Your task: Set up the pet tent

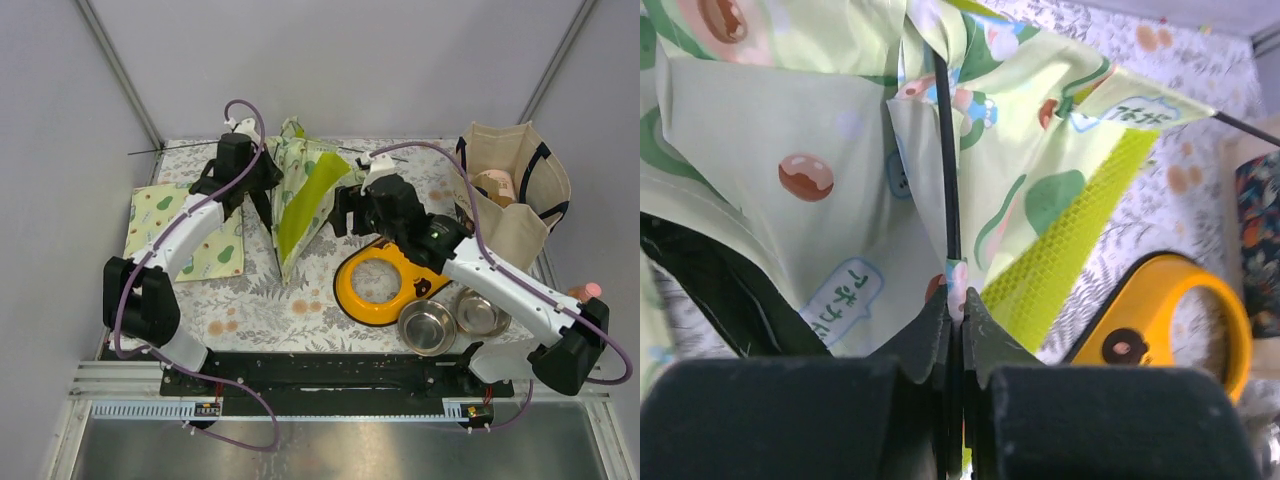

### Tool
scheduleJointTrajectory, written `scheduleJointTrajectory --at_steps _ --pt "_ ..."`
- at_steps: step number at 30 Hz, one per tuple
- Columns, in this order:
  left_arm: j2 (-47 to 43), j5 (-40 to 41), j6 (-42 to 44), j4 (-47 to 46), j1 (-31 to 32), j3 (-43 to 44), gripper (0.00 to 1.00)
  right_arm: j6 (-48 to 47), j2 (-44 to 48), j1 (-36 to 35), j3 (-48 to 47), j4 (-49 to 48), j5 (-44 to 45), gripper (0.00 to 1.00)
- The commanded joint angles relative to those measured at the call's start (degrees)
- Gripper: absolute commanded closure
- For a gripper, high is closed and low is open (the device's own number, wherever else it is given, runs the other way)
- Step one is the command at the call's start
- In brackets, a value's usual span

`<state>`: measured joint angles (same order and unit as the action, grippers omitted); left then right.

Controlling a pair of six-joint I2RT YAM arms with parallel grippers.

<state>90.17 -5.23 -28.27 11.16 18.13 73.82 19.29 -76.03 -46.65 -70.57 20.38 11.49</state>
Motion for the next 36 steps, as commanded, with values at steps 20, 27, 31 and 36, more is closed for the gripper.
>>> scheduleJointTrajectory --at_steps 20,27,31,36 --pt "-14.5 -30.9 57.7 26.5 -11.2 11.2 1.0 -12.5 0.3 8.3 -13.2 16.7 -23.3 0.21" --pt "-16.3 -34.9 60.0 22.9 -11.3 7.8 1.0 -11.6 0.2 8.4 -10.7 17.0 -30.3 0.37" --pt "-15.9 -38.3 62.2 19.9 -11.4 6.1 1.0 -11.6 1.1 8.4 -8.0 16.9 -33.4 0.32" --pt "-13.9 -42.4 66.6 17.4 -11.3 5.8 1.0 -9.5 0.1 8.4 -5.5 17.5 -38.7 0.42"
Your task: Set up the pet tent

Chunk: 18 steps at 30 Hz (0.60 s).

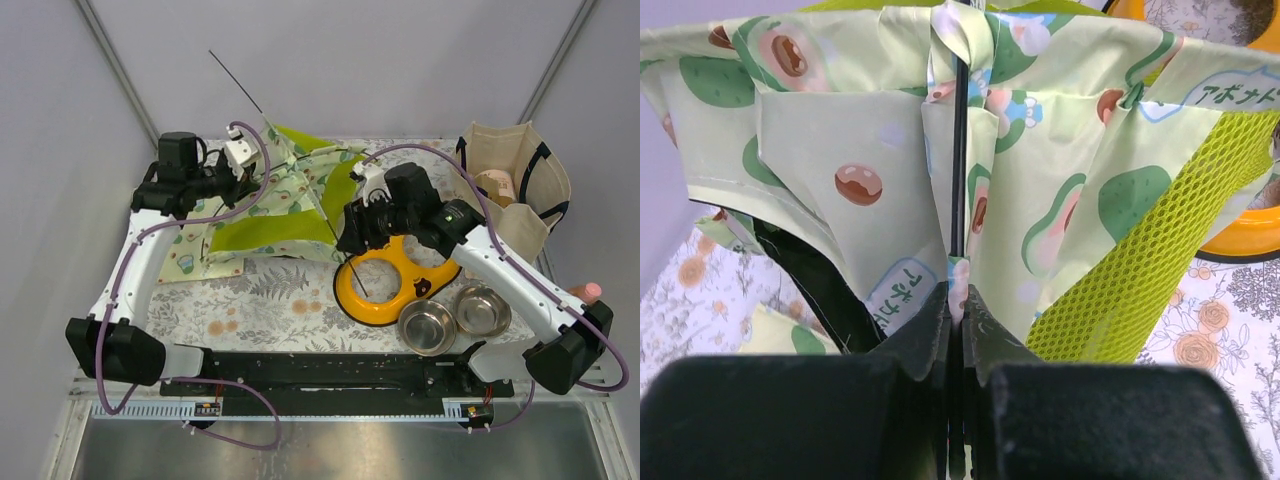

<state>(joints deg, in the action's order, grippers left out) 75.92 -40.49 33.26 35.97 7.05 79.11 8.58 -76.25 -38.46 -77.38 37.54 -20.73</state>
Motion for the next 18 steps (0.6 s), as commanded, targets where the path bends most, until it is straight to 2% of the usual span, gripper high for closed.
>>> scheduleJointTrajectory --at_steps 1,5,7,9,13,18 --pt "0.9 -7.5 5.4 -8.1 -0.3 0.7 1.0 1.5 -0.1 0.2 2.0 0.2 -7.3 0.48" --pt "3.7 -8.8 7.5 -9.8 -0.3 2.8 1.0 1.9 -0.7 0.2 4.1 -0.4 -9.2 0.67" --pt "5.3 -9.6 7.9 -9.7 -0.3 4.7 1.0 2.0 -0.8 0.2 4.9 -1.1 -9.3 0.86" --pt "6.3 -11.3 7.9 -9.6 -0.3 6.7 1.0 2.1 -0.9 0.2 5.2 -1.2 -10.6 1.0" --pt "4.9 -17.7 8.5 -6.5 -0.2 10.1 1.0 2.1 0.8 0.0 7.1 -2.5 -13.2 1.0" --pt "0.9 -20.6 9.6 -6.5 -0.1 5.5 0.98 -0.5 3.7 0.0 8.8 0.2 -13.5 1.0"
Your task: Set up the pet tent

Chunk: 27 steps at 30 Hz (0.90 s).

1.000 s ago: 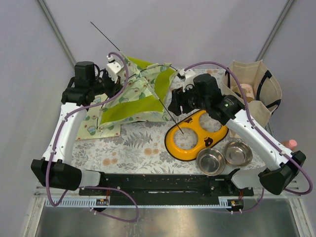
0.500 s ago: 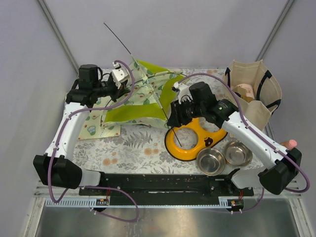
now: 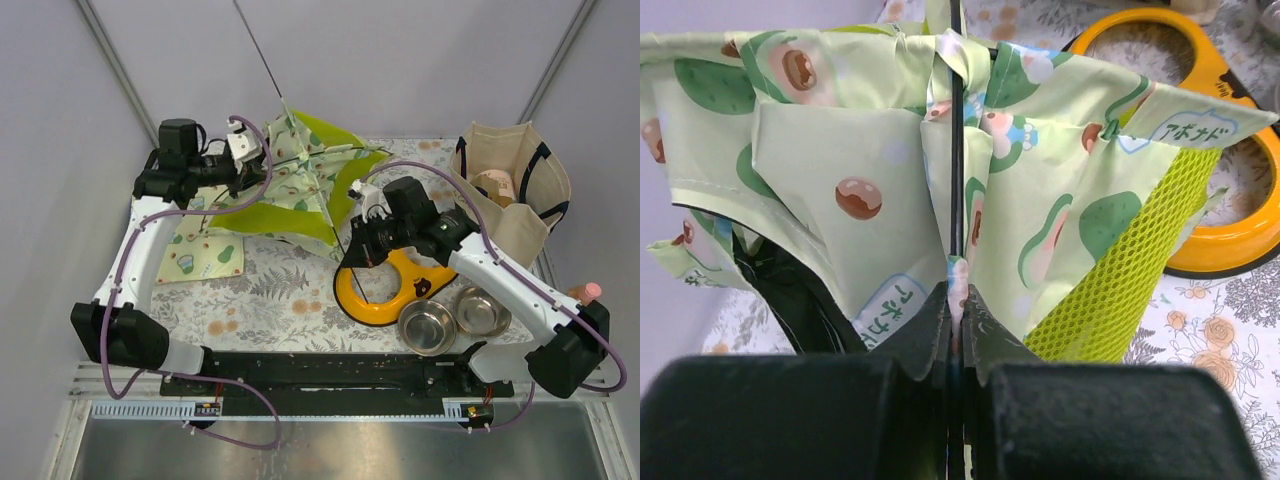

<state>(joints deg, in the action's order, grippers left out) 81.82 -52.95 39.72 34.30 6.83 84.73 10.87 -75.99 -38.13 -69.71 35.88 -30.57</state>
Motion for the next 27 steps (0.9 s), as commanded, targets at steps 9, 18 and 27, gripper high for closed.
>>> scheduleJointTrajectory --at_steps 9,18,27 --pt "-9.4 6.9 -12.5 -28.8 4.1 -13.0 0.44 2.6 5.5 -0.6 8.5 -8.6 -5.7 1.0" --pt "-16.9 28.5 -32.8 -39.0 5.7 -22.3 0.06 12.0 2.1 -4.8 10.1 -17.3 -3.4 1.0" --pt "-32.8 40.6 -51.0 -23.7 5.6 -24.0 0.01 24.4 0.5 -13.1 13.2 -33.6 5.9 1.0"
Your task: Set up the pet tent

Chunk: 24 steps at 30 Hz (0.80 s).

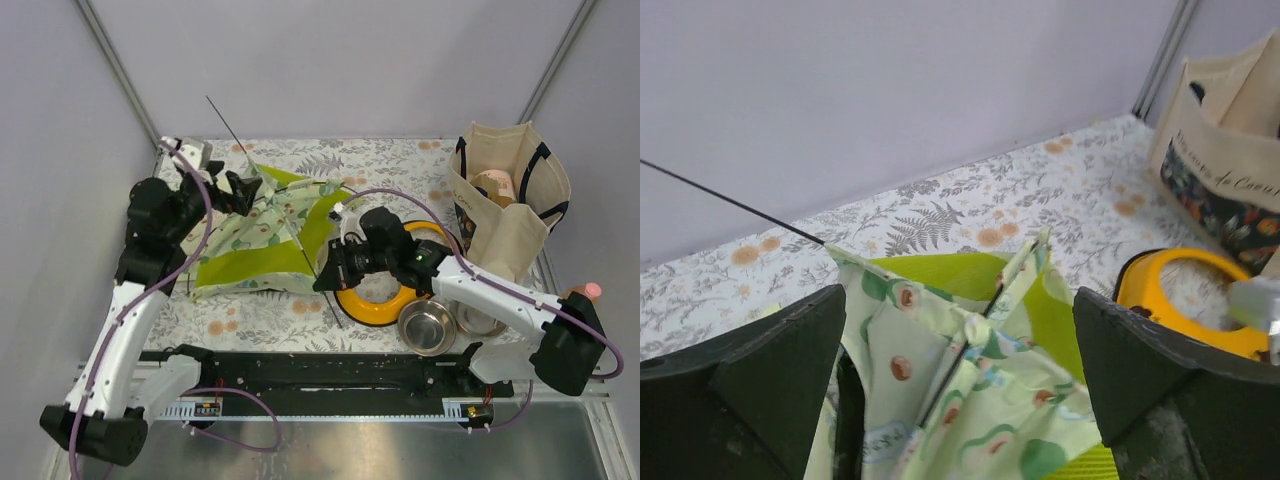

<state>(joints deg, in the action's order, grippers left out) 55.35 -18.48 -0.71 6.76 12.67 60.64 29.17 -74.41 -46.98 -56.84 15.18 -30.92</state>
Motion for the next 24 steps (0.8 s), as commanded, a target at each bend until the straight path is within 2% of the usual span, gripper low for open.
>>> scheduleJointTrajectory --at_steps 1,4,6,9,11,15,18,19,24 --pt "-8.7 6.3 -11.8 4.2 -0.3 -1.6 0.01 7.2 -1.6 -5.6 0.4 -14.6 7.8 1.0" --pt "-15.5 8.6 -14.6 7.3 -0.2 -5.7 0.01 9.4 -2.1 -8.8 0.5 -19.8 15.0 1.0" --pt "-18.6 10.5 -15.5 12.9 -0.3 -5.8 0.01 11.9 -2.3 -9.9 0.5 -21.9 18.7 1.0" --pt "-23.2 9.2 -17.4 22.6 -0.2 -6.0 0.02 14.3 -2.3 -11.4 0.1 -25.1 23.1 1.0" --pt "-26.2 7.2 -20.5 25.2 -0.3 -8.0 0.03 16.3 -2.3 -12.2 -0.7 -25.4 27.9 1.0" --pt "-34.5 5.3 -28.2 27.4 -0.2 -15.0 0.06 21.4 -3.3 -13.5 -4.5 -21.7 35.6 1.0" --pt "-42.2 4.9 -30.4 24.9 -0.2 -24.5 0.08 25.2 -4.9 -14.7 -8.7 -15.8 39.3 1.0" --pt "-44.5 4.3 -31.2 23.8 -0.3 -27.1 0.09 27.3 -5.6 -14.9 -11.0 -10.5 40.4 1.0" --pt "-47.8 -0.8 -33.0 19.5 -0.1 -30.7 0.11 31.8 -7.4 -15.8 -19.3 -3.2 42.3 1.0"
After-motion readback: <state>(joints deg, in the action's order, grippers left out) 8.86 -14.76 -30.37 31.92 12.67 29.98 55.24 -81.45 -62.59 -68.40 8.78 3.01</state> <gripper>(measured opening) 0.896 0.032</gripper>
